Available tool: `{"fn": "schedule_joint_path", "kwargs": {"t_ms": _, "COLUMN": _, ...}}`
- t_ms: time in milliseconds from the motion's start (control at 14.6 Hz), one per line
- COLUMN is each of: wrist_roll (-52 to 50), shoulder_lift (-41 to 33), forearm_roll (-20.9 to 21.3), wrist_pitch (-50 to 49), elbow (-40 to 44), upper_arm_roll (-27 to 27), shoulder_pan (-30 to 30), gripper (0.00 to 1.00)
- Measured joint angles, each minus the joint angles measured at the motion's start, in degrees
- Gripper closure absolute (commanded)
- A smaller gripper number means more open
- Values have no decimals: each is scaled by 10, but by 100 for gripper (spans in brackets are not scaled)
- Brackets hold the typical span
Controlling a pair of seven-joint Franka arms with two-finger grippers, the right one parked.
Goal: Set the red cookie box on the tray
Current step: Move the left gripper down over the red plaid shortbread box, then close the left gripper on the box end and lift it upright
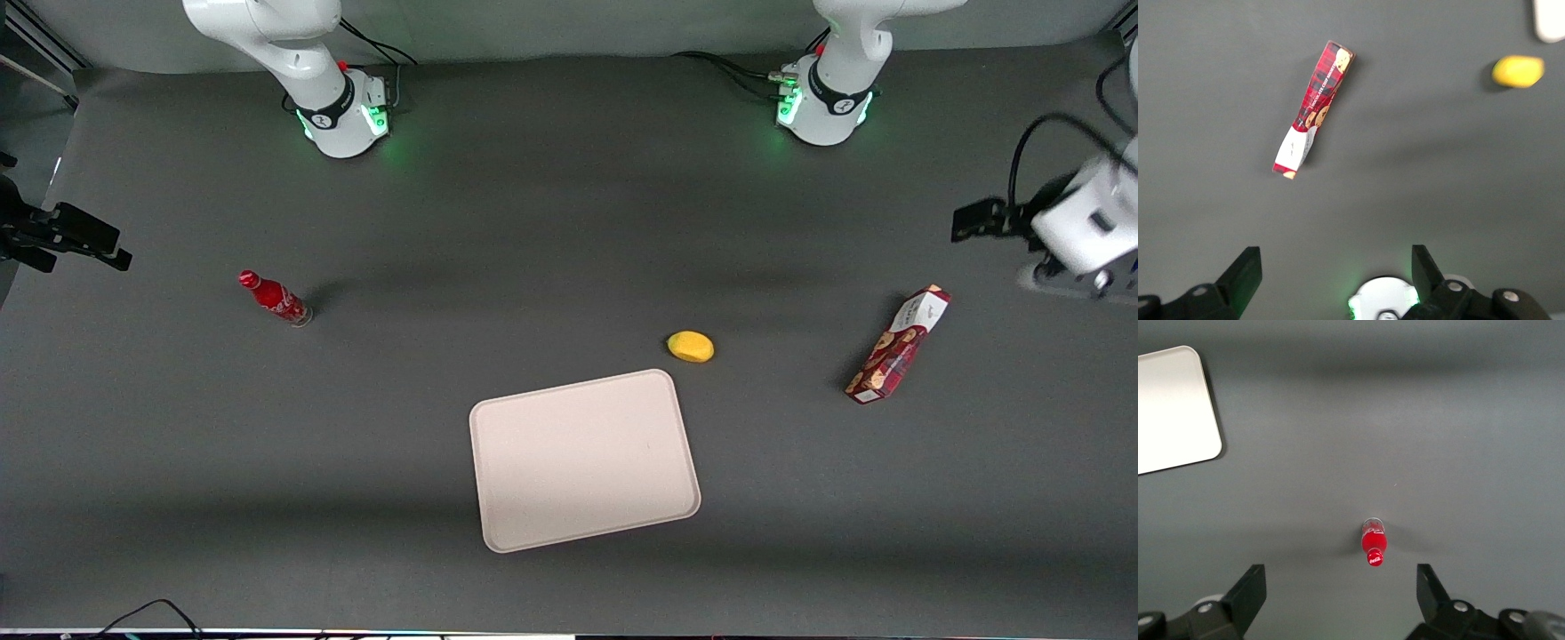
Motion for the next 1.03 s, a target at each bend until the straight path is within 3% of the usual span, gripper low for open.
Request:
{"fn": "schedule_joint_path", "kwargs": {"t_ms": 480, "wrist_roll": 216, "shoulder_lift": 97, "forearm_roll": 8, "wrist_pitch": 259, "elbow": -159, "upper_arm_roll": 50, "shoulder_pan": 2, "gripper": 0}}
{"fn": "schedule_joint_path", "kwargs": {"t_ms": 892, "wrist_roll": 241, "shoulder_lift": 159, "forearm_roll": 8, "wrist_pitch": 444, "elbow": -241, "upper_arm_roll": 52, "shoulder_pan": 1, "gripper": 2}}
{"fn": "schedule_joint_path", "kwargs": {"t_ms": 961, "wrist_roll": 241, "shoulder_lift": 171, "forearm_roll": 8, "wrist_pitch": 477, "elbow": -253, "upper_arm_roll": 51, "shoulder_pan": 0, "gripper": 55}}
{"fn": "schedule_joint_path", "kwargs": {"t_ms": 1029, "wrist_roll": 242, "shoulder_lift": 184, "forearm_roll": 8, "wrist_pitch": 504, "elbow": -260, "upper_arm_roll": 51, "shoulder_pan": 0, "gripper": 100}}
